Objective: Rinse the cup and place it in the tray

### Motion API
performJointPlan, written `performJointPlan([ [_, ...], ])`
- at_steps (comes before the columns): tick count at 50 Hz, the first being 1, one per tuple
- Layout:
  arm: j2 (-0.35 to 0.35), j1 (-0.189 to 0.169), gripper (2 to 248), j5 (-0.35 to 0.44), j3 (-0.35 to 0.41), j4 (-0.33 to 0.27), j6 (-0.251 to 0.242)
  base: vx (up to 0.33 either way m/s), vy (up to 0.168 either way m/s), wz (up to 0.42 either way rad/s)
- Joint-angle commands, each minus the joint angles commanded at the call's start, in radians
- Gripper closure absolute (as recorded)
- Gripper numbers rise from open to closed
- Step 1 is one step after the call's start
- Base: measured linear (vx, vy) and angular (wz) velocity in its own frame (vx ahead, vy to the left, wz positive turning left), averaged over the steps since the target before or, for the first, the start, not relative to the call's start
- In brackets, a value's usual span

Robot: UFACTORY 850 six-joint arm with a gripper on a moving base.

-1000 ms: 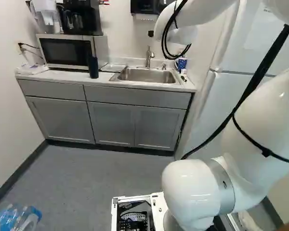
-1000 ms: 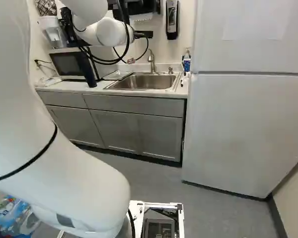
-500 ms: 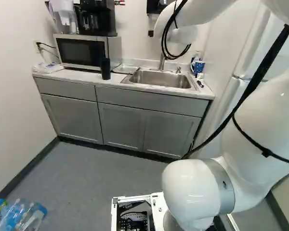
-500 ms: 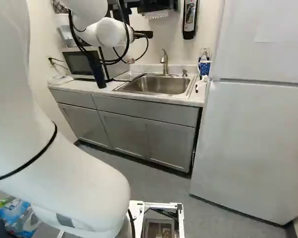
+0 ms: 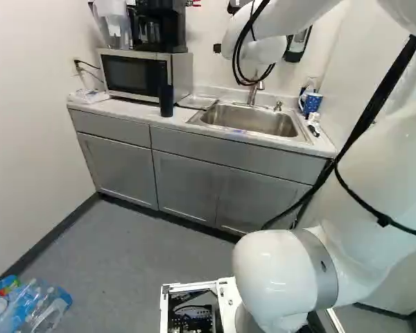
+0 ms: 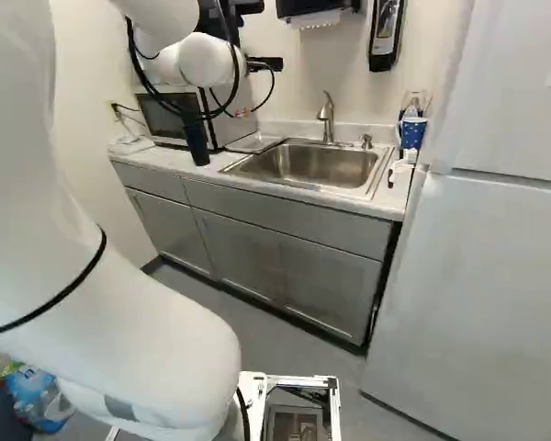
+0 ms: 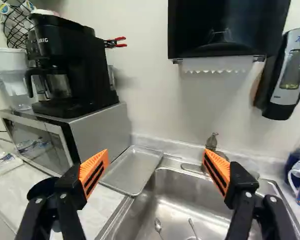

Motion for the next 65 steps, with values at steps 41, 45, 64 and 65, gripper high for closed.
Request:
performJointPlan([
  [41, 0.0, 0.0, 3, 0.0, 0.0, 0.0, 0.0, 0.121, -0.06, 0.062],
  [45, 0.0, 0.0, 3, 0.0, 0.0, 0.0, 0.0, 0.081, -0.044, -0.017],
  [64, 0.0, 0.0, 3, 0.0, 0.0, 0.0, 0.0, 0.02, -0.004, 0.003],
  [65, 0.0, 0.0, 3, 0.0, 0.0, 0.0, 0.0, 0.0, 0.0, 0.0],
])
